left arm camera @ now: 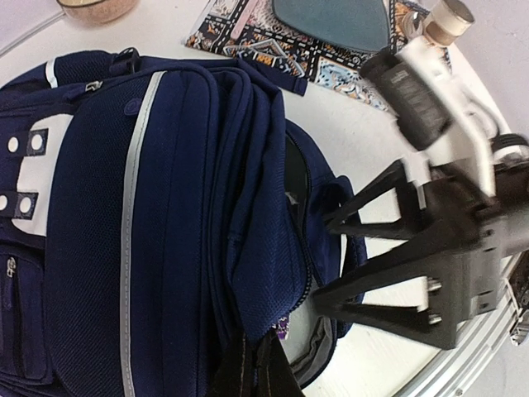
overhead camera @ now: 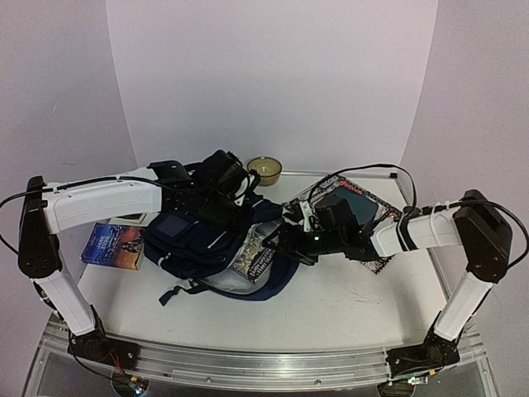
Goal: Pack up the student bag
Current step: Place the book in the largest pocket of the bag, then place the largest pocket in the student bag.
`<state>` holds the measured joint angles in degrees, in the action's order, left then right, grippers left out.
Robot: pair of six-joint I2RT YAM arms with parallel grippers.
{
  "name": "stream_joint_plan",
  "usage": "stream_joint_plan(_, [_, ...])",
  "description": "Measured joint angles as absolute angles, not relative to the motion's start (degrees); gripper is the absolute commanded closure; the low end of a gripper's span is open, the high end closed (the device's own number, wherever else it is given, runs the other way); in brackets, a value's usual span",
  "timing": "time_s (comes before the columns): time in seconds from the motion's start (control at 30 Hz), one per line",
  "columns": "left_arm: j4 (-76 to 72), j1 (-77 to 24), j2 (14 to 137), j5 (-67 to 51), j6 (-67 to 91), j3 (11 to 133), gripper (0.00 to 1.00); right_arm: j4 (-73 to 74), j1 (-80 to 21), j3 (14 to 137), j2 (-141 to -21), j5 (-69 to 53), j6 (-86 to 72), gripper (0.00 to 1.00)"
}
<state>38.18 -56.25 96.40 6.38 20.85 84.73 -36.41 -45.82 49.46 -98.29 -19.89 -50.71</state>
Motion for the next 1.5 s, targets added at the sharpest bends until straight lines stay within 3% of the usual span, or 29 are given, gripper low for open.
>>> stream_joint_plan(0.43, [33.2,-55.9,95.8,4.1,19.5,79.2,1.00,-19.9,-39.9,50.6,-87.9,-10.5,-34.3,0.27])
stream_joint_plan(0.87, [28.9,-55.8,95.3,2.1,19.5,75.5,0.99,-17.9,-38.4,62.8,-102.6,-10.7,-28.4,0.36])
stream_joint_plan(0.9, [28.6,-55.8,95.3,2.1,19.5,75.3,0.95,-17.9,-38.4,63.0,-103.4,-10.7,-28.3,0.36])
stream_joint_plan(1.03, [28.4,-55.8,95.3,2.4,19.9,75.2,0.60,-17.2,-38.4,63.0,-104.4,-10.3,-28.3,0.36])
stream_joint_plan(1.13, [28.4,-55.4,95.1,3.4,20.9,74.5,0.43,-17.9,-38.4,61.7,-103.6,-9.8,-28.3,0.35])
stream_joint_plan(1.5, [28.5,-46.0,89.0,5.8,25.0,70.0,0.11,-16.2,-38.4,51.3,-89.3,-5.3,-27.9,0.22])
